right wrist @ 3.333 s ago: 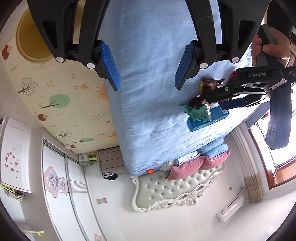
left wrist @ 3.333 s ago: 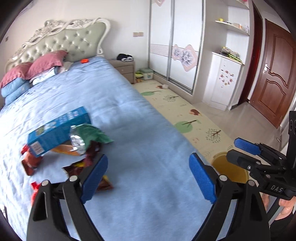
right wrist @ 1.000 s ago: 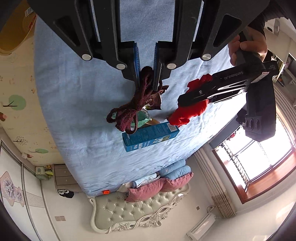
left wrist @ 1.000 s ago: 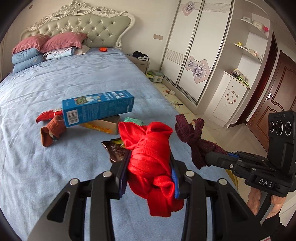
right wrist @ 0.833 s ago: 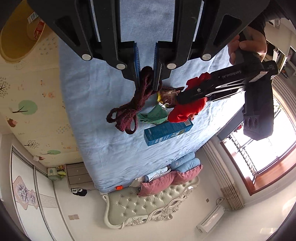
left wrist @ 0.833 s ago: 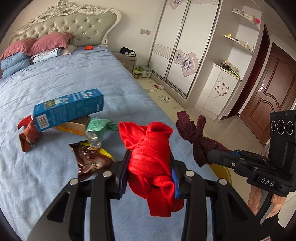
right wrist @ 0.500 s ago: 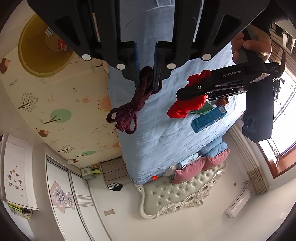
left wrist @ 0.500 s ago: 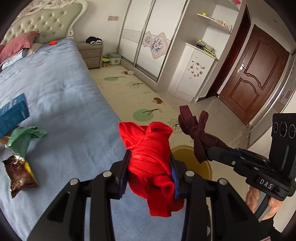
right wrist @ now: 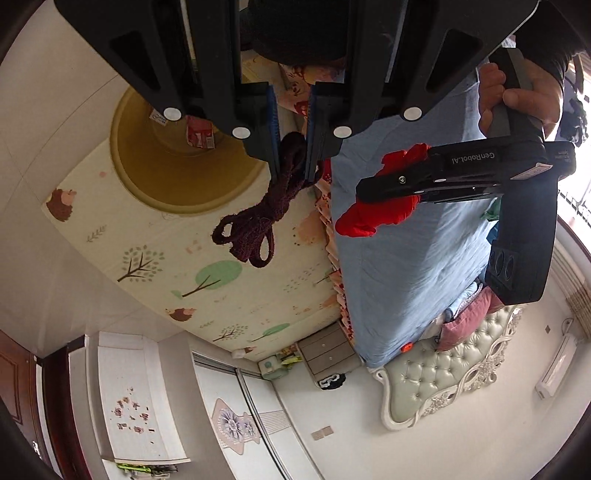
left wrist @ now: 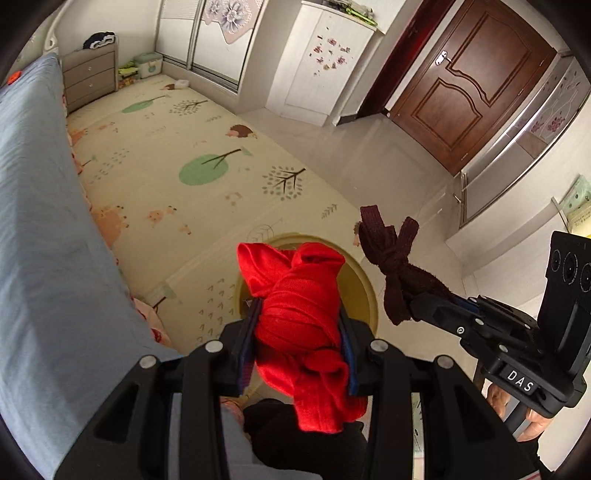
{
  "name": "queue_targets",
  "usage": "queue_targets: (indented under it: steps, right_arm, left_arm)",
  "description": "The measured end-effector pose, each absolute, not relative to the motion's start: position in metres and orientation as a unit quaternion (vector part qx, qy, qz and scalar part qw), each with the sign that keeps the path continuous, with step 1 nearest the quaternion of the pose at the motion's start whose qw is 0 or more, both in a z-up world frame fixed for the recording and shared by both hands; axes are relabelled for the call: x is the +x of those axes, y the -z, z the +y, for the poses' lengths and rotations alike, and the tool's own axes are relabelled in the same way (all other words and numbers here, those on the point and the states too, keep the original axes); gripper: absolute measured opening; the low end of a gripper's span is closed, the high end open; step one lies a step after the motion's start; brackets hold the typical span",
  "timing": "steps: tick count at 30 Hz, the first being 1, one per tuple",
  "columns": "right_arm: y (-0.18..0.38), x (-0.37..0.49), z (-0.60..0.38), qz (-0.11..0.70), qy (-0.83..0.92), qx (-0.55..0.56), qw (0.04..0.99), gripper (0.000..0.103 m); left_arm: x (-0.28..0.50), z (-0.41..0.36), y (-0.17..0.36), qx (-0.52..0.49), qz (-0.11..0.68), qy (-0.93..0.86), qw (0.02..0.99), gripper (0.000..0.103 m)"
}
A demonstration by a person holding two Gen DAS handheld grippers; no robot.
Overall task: Collect trash
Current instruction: 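Carry red cloth and brown wrapper to the yellow bin and release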
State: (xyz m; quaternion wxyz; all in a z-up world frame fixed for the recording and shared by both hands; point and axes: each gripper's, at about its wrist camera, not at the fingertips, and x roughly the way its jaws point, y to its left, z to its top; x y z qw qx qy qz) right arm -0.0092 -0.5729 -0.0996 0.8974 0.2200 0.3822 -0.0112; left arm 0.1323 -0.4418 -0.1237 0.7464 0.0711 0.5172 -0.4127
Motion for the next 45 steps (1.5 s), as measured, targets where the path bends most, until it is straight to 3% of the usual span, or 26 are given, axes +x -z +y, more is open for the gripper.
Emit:
queue_targets:
  steps: [12,13,15,16,17,18,29,45]
  right_arm:
    - [0.158,-0.021,-0.631,0.419,0.065,0.246,0.871,0.012]
    - [0.162,-0.021,-0.634,0.422,0.069,0.247,0.87,0.013]
    - [0.169,-0.02,-0.639,0.43,0.08,0.246,0.865,0.018]
    - [0.173,-0.02,-0.643,0.431,0.092,0.248,0.863,0.033]
    - [0.177,-0.02,-0.647,0.434,0.104,0.252,0.859,0.049]
    - [0.181,-0.02,-0.65,0.438,0.116,0.256,0.854,0.072]
    - [0.177,-0.03,-0.651,0.43,0.105,0.281,0.852,0.066]
    - [0.122,-0.031,-0.622,0.387,0.097,0.247,0.883,0.065]
  left_arm:
    - [0.147,-0.532,0.179,0.11,0.562,0.425,0.701,0.039]
    - [0.146,-0.537,0.183,0.114,0.562,0.43,0.697,0.042]
    - [0.145,-0.545,0.19,0.129,0.565,0.428,0.693,0.06]
    - [0.146,-0.547,0.195,0.135,0.568,0.423,0.693,0.083]
    - [0.147,-0.546,0.197,0.14,0.567,0.418,0.696,0.092]
    - [0.148,-0.545,0.2,0.145,0.567,0.412,0.698,0.092]
    - [0.15,-0.535,0.197,0.138,0.58,0.396,0.698,0.092]
    - [0.136,-0.487,0.121,0.105,0.509,0.41,0.75,0.092]
